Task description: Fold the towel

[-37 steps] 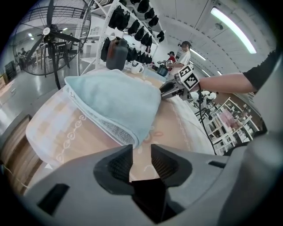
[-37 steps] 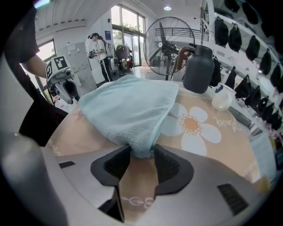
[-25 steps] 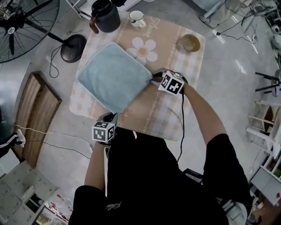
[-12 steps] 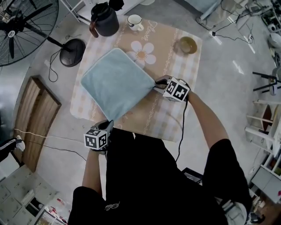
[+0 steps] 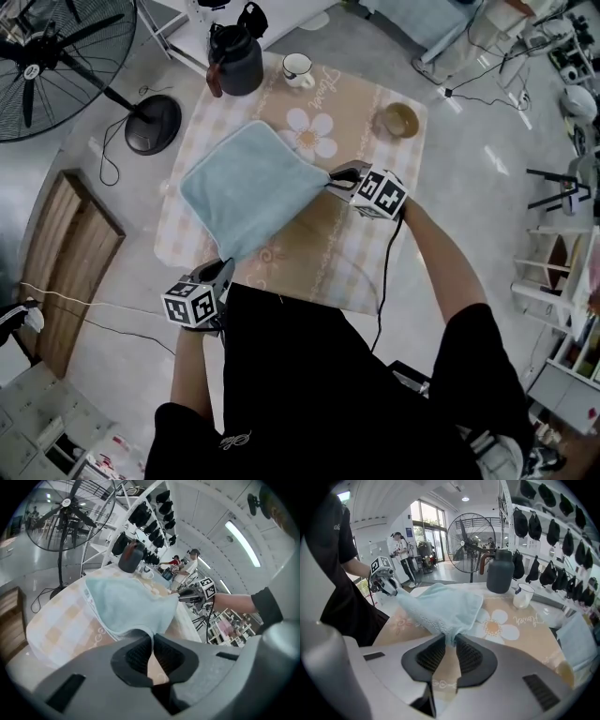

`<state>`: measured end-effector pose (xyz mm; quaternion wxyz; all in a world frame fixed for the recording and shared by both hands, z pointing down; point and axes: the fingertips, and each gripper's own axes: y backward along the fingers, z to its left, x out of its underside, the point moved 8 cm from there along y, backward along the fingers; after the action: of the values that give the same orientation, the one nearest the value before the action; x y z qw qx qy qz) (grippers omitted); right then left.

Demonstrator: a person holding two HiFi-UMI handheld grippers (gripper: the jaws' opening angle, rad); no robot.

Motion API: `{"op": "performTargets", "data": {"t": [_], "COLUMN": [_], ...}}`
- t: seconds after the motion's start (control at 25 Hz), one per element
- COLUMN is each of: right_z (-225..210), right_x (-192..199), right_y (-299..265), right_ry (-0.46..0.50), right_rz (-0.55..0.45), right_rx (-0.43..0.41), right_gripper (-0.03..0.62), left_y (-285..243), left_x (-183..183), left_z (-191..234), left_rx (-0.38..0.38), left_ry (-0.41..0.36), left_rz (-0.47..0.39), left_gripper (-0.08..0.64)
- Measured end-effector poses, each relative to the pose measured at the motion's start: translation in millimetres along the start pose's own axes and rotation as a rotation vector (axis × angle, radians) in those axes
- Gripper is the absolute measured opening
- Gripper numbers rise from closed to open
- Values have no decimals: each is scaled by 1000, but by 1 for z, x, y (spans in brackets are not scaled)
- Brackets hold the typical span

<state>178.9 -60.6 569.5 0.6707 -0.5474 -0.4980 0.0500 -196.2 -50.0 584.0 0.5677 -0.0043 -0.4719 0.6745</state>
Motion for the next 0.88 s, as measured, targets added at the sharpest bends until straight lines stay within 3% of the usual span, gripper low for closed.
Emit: {"op": "performTargets", "data": {"t": [0.28,0.56,0.88], "right_z": [-18,-49,-78], "right_x": [-48,-101,-139], "right_y": [-8,-31,-76], "right_ry": [-39,-84,-127], "right_rz": [-24,-29,18], "right_rx": [40,117,166], "right_gripper": [71,71,71], "left_y": [16,21,20], "left_x": [-34,-75,-111], "left_z": [41,86,141], "left_rx": [63,96,142], "left_ry": [107,157,188], "left_rz": [-81,-136,-105], "left_gripper": [20,19,19]}}
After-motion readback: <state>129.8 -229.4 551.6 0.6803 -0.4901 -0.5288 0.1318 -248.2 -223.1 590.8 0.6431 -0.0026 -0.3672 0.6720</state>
